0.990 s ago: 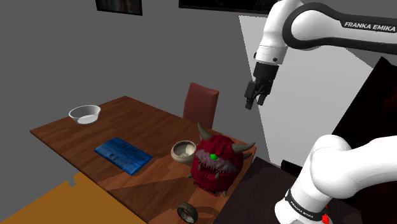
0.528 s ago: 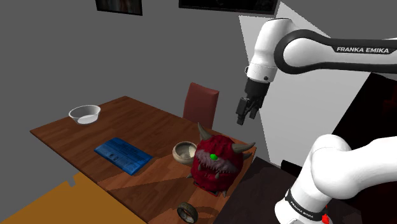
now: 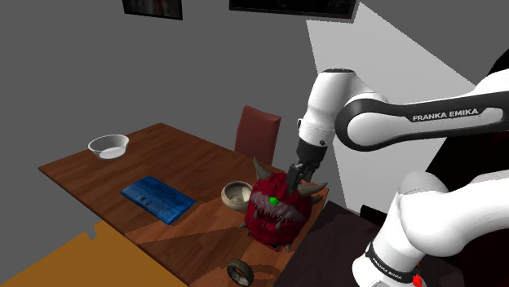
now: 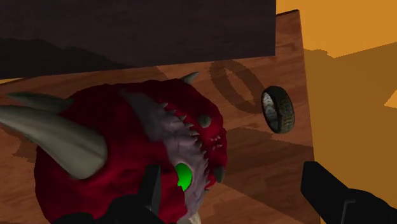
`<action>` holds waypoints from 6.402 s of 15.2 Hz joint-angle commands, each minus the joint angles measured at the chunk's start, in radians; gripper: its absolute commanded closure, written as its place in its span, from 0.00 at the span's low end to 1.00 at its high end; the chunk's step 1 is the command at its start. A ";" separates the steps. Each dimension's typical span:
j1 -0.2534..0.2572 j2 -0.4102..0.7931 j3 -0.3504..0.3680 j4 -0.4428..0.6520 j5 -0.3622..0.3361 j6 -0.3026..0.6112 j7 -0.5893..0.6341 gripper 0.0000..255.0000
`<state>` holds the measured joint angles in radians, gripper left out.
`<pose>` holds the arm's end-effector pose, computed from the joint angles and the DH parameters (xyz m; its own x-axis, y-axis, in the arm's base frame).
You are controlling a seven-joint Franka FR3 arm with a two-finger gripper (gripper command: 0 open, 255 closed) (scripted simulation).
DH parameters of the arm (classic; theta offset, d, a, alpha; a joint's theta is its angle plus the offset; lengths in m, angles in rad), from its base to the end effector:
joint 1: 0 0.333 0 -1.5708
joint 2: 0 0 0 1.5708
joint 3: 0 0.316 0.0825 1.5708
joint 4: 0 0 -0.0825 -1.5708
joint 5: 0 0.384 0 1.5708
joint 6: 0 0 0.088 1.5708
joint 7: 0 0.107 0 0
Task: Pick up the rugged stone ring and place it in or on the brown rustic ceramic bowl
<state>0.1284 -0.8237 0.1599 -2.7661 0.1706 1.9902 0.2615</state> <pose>0.2920 0.0945 0.4399 0.9956 -0.0883 0.0315 -0.0866 -0.9949 -0.0515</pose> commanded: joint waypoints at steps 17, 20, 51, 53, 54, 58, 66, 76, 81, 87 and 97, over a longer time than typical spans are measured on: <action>-0.087 0.684 0.480 -0.073 -0.192 0.820 0.423 0.00; -0.239 0.890 0.559 0.003 -0.734 0.879 0.851 0.00; 0.011 1.189 0.253 0.186 -1.339 0.877 1.346 1.00; -0.015 1.152 0.287 0.166 -1.272 0.871 1.290 1.00; -0.029 1.133 0.305 0.155 -1.237 0.868 1.260 1.00; -0.089 1.056 0.387 0.117 -1.085 0.855 1.135 1.00; -0.200 0.878 0.569 0.052 -0.681 0.822 0.822 1.00; -0.106 0.653 0.565 0.034 -0.212 0.699 0.468 1.00; -0.049 0.568 0.520 0.048 -0.115 0.612 0.391 1.00; -0.123 0.596 0.423 0.071 -0.153 0.620 0.256 1.00; -0.279 0.746 0.271 0.209 -0.264 0.629 0.047 1.00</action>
<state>-0.1351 -0.0954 0.4457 -2.5727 -0.0826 2.6176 0.3309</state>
